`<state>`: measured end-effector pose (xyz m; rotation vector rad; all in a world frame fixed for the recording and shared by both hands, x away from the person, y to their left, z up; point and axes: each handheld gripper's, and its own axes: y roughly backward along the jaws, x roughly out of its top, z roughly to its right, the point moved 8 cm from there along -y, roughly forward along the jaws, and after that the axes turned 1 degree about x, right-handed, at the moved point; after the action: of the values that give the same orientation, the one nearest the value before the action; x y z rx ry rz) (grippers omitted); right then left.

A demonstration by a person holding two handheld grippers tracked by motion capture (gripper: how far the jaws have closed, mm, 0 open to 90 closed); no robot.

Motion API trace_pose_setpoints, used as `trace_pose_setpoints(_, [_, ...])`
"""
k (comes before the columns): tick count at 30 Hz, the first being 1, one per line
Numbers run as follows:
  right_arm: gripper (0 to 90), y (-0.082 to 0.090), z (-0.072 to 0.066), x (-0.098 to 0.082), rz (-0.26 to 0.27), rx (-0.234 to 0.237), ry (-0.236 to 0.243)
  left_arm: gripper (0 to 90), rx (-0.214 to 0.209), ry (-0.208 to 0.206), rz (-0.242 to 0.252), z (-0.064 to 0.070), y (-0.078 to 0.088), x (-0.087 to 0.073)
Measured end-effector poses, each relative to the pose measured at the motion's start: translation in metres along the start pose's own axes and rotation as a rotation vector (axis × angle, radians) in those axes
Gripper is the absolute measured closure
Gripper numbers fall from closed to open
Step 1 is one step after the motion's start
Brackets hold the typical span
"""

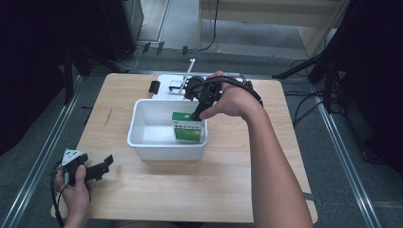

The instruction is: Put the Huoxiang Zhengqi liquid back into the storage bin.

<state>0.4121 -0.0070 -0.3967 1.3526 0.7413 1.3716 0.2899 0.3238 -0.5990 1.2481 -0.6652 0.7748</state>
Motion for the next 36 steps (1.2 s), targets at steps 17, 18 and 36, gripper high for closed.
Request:
trace_pose_setpoints(17, [29.2, 0.023, 0.025, -0.049, 0.080, -0.071, -0.177, 0.6, 0.002, -0.005, -0.004, 0.000, 0.000, 0.000])
trace_pose_setpoints(18, [29.3, 0.022, 0.026, -0.053, 0.085, -0.071, -0.186, 0.6, 0.002, -0.004, -0.003, 0.000, 0.000, 0.000])
trace_pose_setpoints(36, [30.0, 0.009, 0.031, -0.139, 0.135, -0.097, -0.376, 0.6, 0.005, -0.006, -0.004, 0.000, 0.000, 0.000])
